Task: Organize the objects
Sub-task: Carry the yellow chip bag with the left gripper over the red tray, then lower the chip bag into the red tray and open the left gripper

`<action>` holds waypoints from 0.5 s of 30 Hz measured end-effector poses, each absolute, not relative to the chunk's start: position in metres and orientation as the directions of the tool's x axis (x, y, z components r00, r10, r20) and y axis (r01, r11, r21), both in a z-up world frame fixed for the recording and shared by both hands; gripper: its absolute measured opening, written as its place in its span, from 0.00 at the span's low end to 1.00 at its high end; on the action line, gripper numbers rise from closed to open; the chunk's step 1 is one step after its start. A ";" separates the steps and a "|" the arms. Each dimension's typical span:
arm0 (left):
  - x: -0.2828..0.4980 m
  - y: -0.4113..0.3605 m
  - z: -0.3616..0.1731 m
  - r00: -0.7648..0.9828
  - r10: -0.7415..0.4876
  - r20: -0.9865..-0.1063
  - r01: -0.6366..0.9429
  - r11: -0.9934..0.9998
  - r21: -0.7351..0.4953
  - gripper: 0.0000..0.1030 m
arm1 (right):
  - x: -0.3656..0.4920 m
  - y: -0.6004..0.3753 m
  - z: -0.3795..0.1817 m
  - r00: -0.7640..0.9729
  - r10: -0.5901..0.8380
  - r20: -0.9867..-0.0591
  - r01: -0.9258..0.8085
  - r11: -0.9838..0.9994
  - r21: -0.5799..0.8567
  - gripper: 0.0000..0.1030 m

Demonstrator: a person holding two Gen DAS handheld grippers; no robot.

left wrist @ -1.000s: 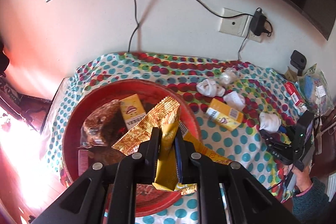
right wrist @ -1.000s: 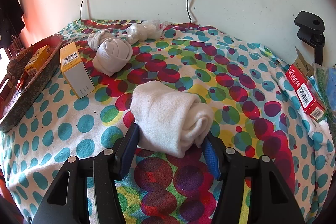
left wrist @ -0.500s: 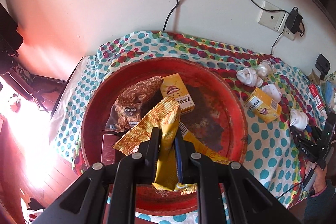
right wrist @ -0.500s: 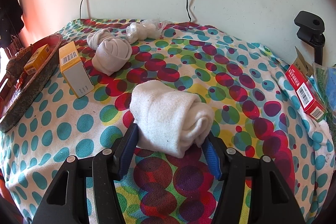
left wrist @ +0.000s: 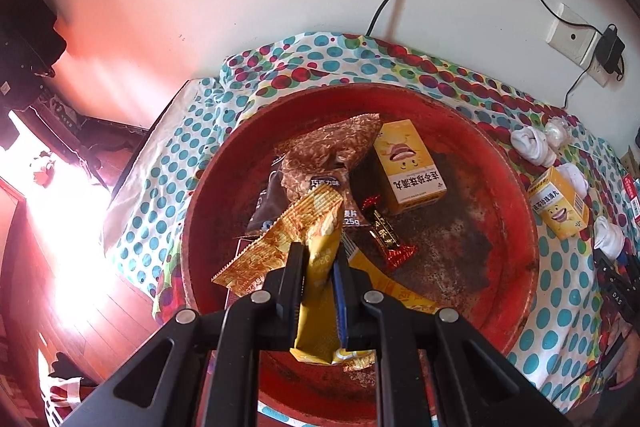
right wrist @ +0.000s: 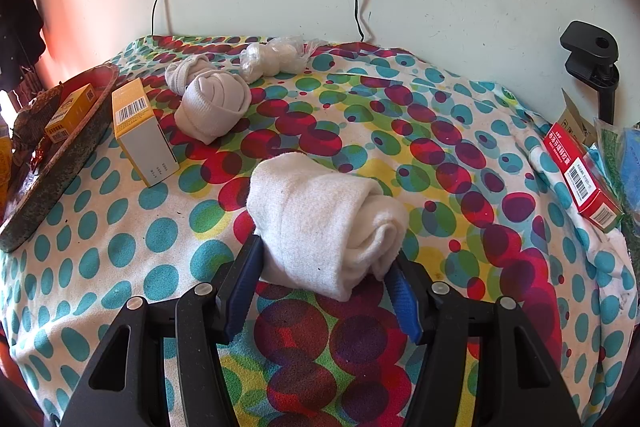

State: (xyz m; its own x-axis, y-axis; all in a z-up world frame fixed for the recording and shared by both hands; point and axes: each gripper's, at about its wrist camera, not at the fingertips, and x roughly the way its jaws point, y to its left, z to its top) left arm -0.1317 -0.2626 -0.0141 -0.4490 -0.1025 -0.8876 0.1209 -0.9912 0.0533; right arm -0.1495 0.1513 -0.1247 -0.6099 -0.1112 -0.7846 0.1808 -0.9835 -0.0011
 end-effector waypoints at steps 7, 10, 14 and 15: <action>-0.139 -0.272 -0.017 -0.466 -0.116 -0.877 0.134 -0.989 0.060 0.13 | -0.150 0.151 -0.125 -0.610 -0.108 -0.785 0.179 -0.984 -0.004 0.56; -0.143 -0.276 -0.021 -0.468 -0.111 -0.877 0.146 -0.988 0.047 0.13 | -0.150 0.149 -0.125 -0.610 -0.107 -0.785 0.178 -0.984 -0.004 0.56; -0.147 -0.280 -0.022 -0.477 -0.106 -0.873 0.143 -0.989 0.043 0.13 | -0.151 0.148 -0.124 -0.610 -0.102 -0.786 0.172 -0.985 -0.006 0.56; -0.148 -0.280 -0.022 -0.478 -0.105 -0.872 0.142 -0.989 0.041 0.13 | -0.151 0.148 -0.124 -0.610 -0.102 -0.786 0.172 -0.985 -0.006 0.56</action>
